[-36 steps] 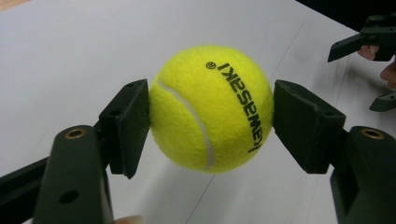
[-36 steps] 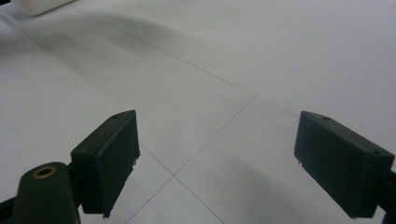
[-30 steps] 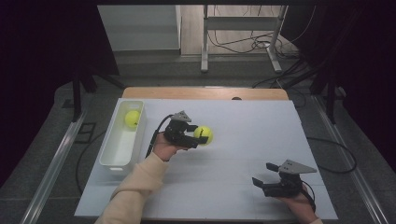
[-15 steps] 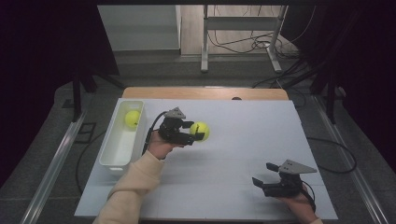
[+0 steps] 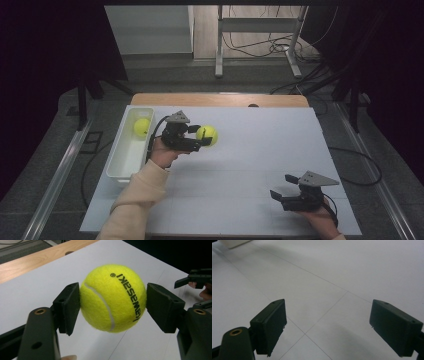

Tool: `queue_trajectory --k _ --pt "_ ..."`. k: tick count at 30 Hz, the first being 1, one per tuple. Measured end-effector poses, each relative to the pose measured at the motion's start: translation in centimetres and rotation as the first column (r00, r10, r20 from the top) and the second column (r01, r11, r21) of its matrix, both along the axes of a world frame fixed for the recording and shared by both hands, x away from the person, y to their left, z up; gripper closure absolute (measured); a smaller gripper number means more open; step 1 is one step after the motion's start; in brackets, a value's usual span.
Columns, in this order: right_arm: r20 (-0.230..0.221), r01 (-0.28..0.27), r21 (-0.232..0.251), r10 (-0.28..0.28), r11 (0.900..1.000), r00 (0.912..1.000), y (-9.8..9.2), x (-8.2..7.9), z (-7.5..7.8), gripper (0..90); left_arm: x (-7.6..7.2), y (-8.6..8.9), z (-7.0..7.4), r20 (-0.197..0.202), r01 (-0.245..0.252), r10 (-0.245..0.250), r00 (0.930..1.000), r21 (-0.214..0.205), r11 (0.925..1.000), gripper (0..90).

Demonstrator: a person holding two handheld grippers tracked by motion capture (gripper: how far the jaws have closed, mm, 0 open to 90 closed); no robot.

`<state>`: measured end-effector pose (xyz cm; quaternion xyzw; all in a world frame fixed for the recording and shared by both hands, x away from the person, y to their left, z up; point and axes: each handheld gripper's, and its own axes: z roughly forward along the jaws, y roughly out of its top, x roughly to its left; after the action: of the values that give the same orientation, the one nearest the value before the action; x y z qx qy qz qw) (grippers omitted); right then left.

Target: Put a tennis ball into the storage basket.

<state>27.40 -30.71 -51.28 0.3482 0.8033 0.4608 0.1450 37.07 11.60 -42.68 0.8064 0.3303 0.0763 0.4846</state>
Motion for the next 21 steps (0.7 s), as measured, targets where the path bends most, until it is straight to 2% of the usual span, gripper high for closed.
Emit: queue_trajectory --k 21 --pt "0.0 -0.001 0.0 0.001 1.0 1.0 0.0 0.0 0.0 14.9 -0.3 2.4 1.2 0.028 -0.058 0.059 0.9979 -0.014 0.9982 30.8"
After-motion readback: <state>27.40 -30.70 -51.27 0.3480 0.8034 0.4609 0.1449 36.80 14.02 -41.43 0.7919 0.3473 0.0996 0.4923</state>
